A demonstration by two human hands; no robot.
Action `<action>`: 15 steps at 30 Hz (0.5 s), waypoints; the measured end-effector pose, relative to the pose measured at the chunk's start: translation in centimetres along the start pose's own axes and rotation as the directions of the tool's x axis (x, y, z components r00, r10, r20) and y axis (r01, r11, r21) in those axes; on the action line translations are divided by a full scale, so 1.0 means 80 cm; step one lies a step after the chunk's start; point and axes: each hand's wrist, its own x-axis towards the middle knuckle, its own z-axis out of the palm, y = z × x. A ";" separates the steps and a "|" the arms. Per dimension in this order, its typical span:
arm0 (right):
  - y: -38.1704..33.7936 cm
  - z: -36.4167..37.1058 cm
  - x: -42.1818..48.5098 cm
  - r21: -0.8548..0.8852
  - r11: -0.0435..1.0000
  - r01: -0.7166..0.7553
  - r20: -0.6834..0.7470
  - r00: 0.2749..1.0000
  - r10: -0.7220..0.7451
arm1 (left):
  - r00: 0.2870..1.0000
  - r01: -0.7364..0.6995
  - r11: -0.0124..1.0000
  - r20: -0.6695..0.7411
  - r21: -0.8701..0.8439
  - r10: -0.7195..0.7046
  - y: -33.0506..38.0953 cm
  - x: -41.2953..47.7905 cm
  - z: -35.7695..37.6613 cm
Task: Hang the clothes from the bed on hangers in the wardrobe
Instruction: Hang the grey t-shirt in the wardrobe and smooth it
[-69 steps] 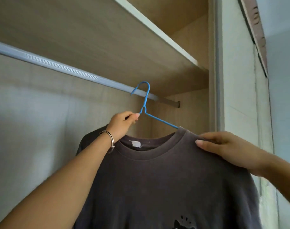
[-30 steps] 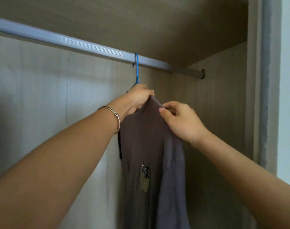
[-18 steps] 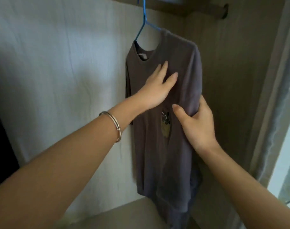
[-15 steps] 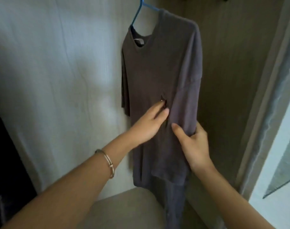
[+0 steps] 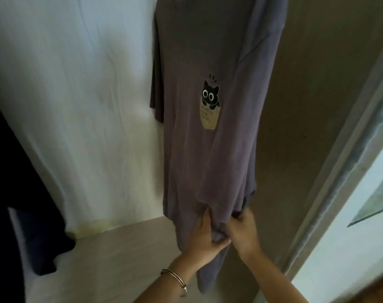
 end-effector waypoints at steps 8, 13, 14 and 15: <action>0.044 -0.020 -0.004 -0.264 0.951 -0.163 -0.083 0.986 0.146 | 0.994 -0.099 0.884 -0.003 0.456 0.112 -0.040 -0.006 0.014; 0.075 -0.024 -0.030 -0.364 0.924 -0.116 -0.185 0.981 0.050 | 0.959 0.025 0.910 0.247 0.415 -0.139 -0.113 -0.070 0.025; 0.092 -0.027 -0.034 -0.388 0.910 -0.148 -0.159 0.983 0.092 | 0.949 0.099 0.927 0.247 0.362 -0.198 -0.129 -0.092 0.023; 0.108 -0.029 -0.040 -0.417 0.887 -0.197 -0.121 0.980 0.161 | 0.933 0.163 0.933 0.259 0.320 -0.252 -0.143 -0.118 0.018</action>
